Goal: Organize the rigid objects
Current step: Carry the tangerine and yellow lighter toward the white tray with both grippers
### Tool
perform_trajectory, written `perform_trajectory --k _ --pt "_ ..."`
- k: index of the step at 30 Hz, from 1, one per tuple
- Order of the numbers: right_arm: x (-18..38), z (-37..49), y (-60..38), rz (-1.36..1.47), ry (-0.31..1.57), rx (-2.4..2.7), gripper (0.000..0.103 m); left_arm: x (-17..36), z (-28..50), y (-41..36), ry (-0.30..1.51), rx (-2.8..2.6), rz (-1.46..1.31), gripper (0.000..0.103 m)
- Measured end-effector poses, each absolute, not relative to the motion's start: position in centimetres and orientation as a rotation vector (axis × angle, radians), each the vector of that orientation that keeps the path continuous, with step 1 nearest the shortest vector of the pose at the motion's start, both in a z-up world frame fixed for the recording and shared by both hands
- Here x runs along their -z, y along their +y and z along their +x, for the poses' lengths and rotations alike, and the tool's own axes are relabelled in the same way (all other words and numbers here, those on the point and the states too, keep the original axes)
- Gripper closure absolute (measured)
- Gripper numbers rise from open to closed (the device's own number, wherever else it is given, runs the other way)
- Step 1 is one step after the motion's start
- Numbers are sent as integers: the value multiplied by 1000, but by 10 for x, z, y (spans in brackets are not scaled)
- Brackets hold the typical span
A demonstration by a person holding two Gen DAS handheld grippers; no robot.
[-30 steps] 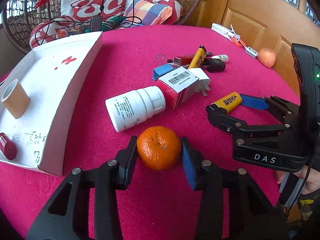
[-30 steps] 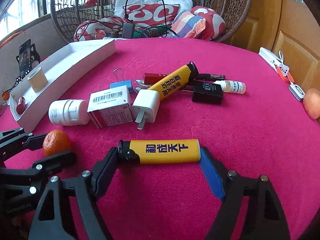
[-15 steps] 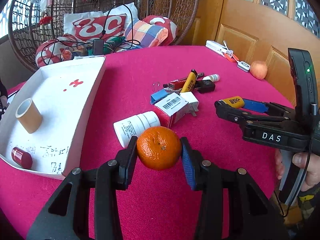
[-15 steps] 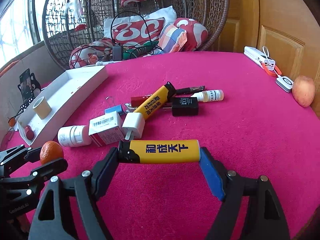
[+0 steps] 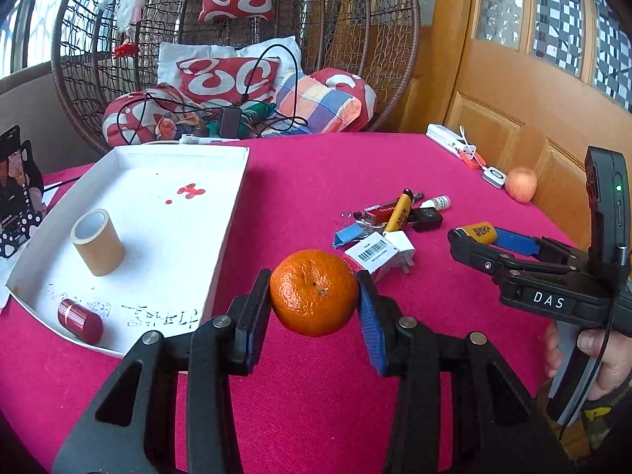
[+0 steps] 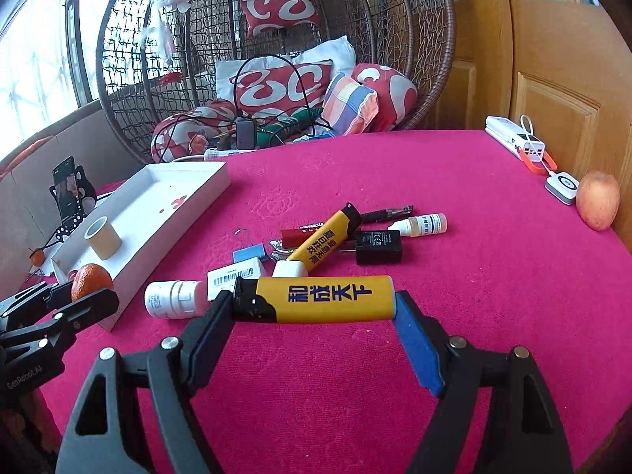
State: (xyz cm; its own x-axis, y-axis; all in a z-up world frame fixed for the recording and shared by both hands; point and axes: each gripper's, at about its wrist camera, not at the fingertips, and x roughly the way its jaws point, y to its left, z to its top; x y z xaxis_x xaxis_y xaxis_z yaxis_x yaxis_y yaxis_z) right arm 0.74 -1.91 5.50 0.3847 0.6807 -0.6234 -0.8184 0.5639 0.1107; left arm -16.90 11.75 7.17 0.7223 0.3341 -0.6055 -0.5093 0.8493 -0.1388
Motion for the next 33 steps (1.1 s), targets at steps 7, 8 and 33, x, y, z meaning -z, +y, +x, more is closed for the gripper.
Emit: perform_trajectory --k 7,8,33 --pt "-58 2 -15 -236 668 -977 23 -78 -180 126 569 -504 -321 62" --pt "-59 1 -14 -237 667 -981 23 -78 -181 127 563 -510 -325 62" --pt "-61 -15 3 -273 666 -1018 23 -81 -207 151 512 -563 -392 62"
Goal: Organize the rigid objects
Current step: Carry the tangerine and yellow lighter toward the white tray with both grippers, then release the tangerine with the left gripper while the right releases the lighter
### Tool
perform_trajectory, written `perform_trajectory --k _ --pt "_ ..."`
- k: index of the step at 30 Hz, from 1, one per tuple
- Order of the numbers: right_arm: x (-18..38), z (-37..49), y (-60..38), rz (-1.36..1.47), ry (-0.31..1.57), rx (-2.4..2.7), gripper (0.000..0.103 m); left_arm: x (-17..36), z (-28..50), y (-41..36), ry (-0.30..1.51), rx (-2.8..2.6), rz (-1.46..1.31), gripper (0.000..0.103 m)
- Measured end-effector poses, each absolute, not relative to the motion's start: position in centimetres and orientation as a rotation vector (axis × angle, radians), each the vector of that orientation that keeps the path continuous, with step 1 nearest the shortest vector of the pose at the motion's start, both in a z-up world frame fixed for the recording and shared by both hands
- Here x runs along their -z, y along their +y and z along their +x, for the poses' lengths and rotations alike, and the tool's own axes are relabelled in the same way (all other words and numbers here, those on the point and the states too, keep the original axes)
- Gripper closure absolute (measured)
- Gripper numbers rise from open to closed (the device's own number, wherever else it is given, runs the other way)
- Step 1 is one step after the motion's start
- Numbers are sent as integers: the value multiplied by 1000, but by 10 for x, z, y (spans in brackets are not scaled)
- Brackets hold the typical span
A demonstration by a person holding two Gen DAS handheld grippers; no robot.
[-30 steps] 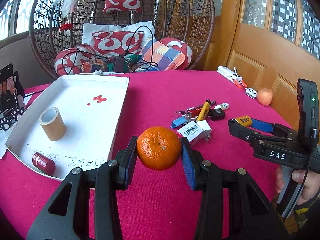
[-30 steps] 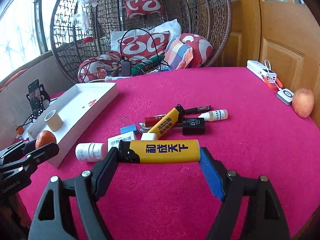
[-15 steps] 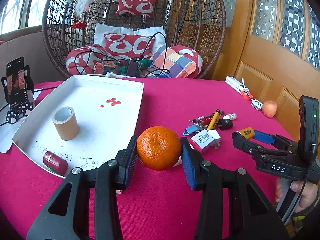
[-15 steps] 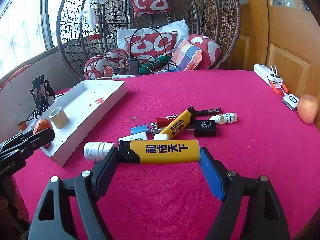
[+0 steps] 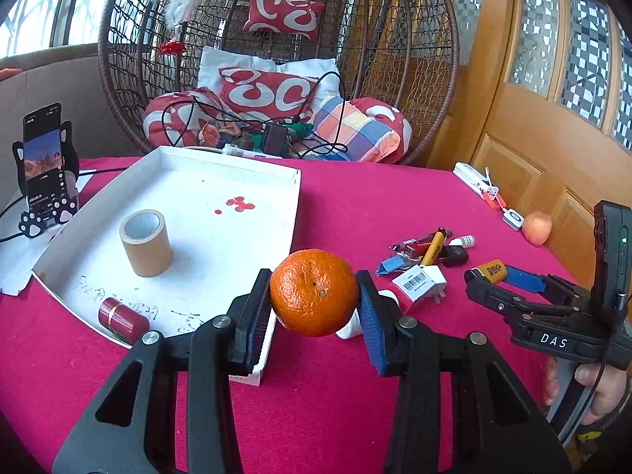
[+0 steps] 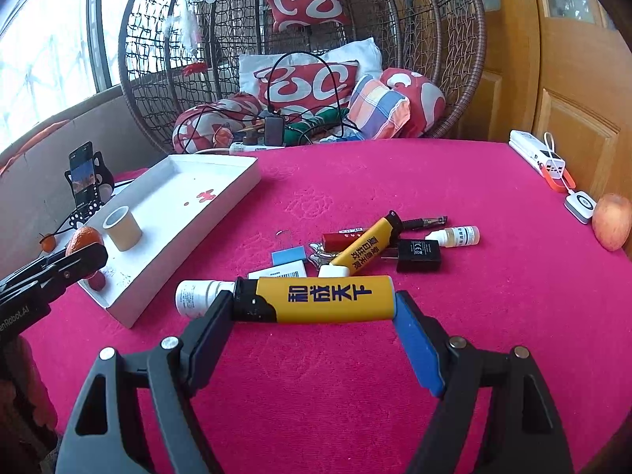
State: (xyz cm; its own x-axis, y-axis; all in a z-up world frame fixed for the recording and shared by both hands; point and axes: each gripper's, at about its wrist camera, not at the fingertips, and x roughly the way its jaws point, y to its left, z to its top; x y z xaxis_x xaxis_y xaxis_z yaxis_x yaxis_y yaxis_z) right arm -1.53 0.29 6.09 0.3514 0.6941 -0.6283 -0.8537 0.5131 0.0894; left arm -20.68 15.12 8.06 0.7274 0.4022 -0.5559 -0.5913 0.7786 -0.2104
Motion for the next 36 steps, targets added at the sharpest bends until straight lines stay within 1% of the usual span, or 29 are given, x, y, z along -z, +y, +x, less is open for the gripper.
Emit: perform_trajectory --k 25,36 --pt "-97 -51 63 -344 540 -1138 23 -79 -242 190 462 -653 -469 62" --pt "-105 -77 114 -394 500 -1236 23 -86 -279 234 399 -763 -535 62"
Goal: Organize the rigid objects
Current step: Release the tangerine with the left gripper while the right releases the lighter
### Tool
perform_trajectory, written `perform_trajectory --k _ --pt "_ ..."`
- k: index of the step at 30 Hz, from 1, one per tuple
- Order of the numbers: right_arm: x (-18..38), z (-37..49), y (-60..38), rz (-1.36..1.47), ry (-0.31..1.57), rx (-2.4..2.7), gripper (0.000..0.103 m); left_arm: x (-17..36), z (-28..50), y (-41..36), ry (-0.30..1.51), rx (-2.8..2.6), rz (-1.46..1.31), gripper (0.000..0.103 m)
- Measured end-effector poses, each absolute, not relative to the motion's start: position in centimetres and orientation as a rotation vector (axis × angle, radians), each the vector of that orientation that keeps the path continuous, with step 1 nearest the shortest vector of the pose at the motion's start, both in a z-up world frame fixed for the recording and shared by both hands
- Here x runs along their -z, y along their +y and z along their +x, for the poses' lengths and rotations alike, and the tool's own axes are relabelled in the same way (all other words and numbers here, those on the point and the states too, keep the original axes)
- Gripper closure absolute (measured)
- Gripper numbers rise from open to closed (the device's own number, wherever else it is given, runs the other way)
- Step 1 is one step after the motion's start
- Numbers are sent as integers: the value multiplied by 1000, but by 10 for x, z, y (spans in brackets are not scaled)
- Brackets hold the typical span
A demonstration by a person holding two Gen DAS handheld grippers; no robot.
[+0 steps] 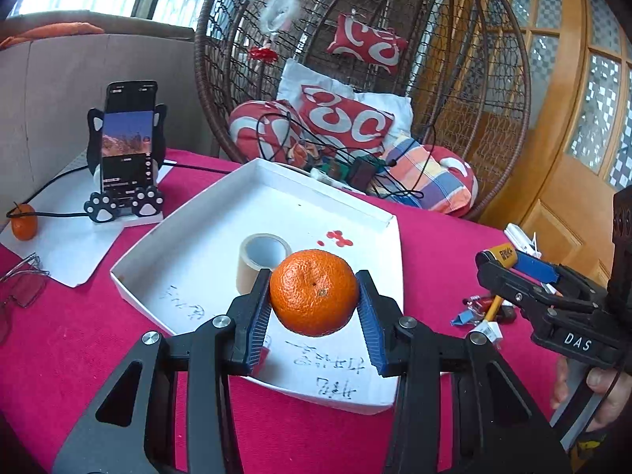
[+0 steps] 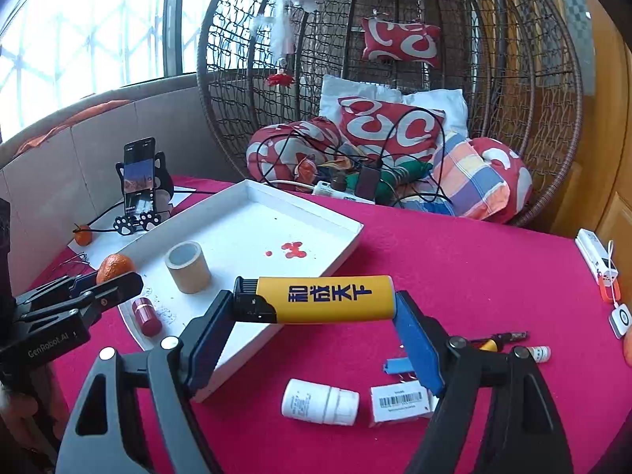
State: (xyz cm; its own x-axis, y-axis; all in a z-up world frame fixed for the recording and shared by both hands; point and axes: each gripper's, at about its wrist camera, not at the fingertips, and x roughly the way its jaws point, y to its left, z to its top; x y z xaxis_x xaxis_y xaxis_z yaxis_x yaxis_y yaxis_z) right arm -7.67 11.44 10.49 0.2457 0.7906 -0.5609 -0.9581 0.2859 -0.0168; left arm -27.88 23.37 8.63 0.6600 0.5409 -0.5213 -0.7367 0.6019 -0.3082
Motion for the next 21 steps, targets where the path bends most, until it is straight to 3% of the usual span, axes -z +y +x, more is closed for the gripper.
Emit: perform_trajectory --k 8,14,21 --pt "-89 -97 167 -431 535 -1296 23 -111 -251 304 403 -796 -524 62" --pt "-64 -102 197 -449 569 -1282 23 -88 -206 352 547 -781 -551 62" --pt "-40 -109 222 -493 580 -1287 23 -79 -197 362 570 -800 -542 62"
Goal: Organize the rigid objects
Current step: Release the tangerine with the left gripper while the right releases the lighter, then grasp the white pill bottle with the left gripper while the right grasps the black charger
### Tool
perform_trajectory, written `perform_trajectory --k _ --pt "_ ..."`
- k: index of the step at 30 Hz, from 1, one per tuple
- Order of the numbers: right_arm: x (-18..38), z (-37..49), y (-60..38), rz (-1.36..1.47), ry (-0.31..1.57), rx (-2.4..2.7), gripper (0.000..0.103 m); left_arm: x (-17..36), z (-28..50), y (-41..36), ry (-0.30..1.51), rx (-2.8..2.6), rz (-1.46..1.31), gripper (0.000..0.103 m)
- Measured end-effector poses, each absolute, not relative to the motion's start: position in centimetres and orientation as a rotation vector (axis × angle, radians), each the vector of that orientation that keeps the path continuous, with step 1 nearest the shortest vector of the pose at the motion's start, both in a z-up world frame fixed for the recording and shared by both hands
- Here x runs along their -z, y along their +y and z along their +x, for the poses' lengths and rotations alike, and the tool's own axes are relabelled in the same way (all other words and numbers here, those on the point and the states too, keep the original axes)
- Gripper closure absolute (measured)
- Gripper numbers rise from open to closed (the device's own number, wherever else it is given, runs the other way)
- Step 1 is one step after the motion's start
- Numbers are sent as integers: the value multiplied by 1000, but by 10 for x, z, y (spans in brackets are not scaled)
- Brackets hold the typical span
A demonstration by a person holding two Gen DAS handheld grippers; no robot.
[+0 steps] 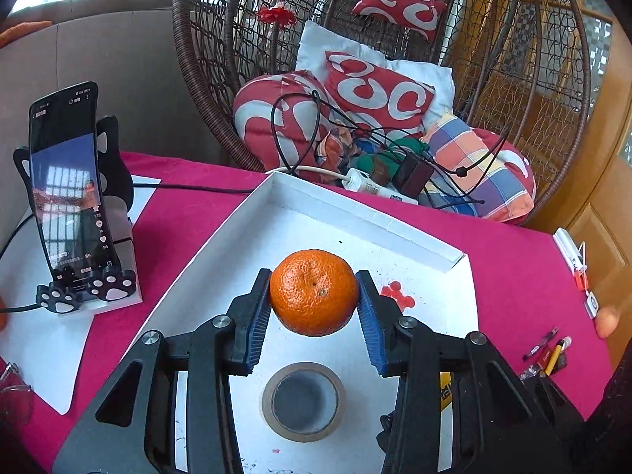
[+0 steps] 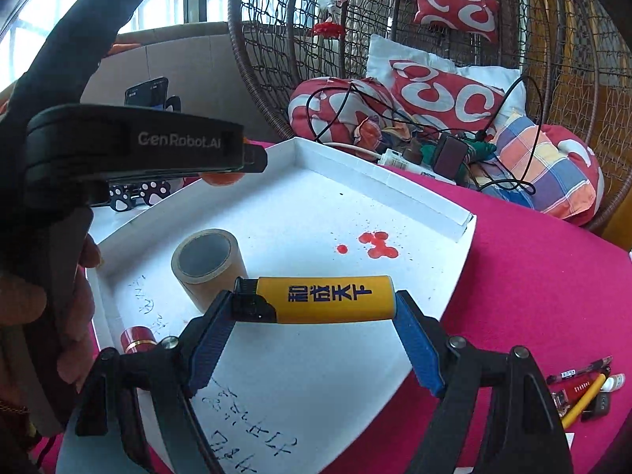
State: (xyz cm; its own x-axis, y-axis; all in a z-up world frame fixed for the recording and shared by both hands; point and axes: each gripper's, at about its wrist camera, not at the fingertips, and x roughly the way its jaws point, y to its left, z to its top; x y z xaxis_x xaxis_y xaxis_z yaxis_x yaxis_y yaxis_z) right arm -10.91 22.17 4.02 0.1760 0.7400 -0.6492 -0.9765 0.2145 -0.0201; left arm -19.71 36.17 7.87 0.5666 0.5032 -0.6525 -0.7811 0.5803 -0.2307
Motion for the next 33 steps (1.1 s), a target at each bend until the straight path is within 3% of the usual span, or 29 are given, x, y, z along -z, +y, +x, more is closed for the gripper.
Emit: perform_trajectory --k 3,6,8,9,10,17,33 --pt "-38 -110 220 -475 563 -1298 21 -81 -198 355 565 -803 -529 62" --pt "-42 -108 212 -436 543 -1289 5 -88 -201 348 534 -810 -514 54" --pt "-47 -106 204 -411 527 -1281 0 -94 -206 342 478 -812 -514 27" --pt "-49 -105 200 -405 520 -1273 0 -98 -210 338 447 -819 -514 6" --pt "-52 -104 195 -402 514 -1267 0 -101 -214 333 417 -830 -511 0" --pt "-68 -94 132 -308 470 -1234 0 -116 -235 273 293 -850 -456 0" --pt "-87 3 -18 20 478 -881 0 -114 -233 211 330 -722 -426 0"
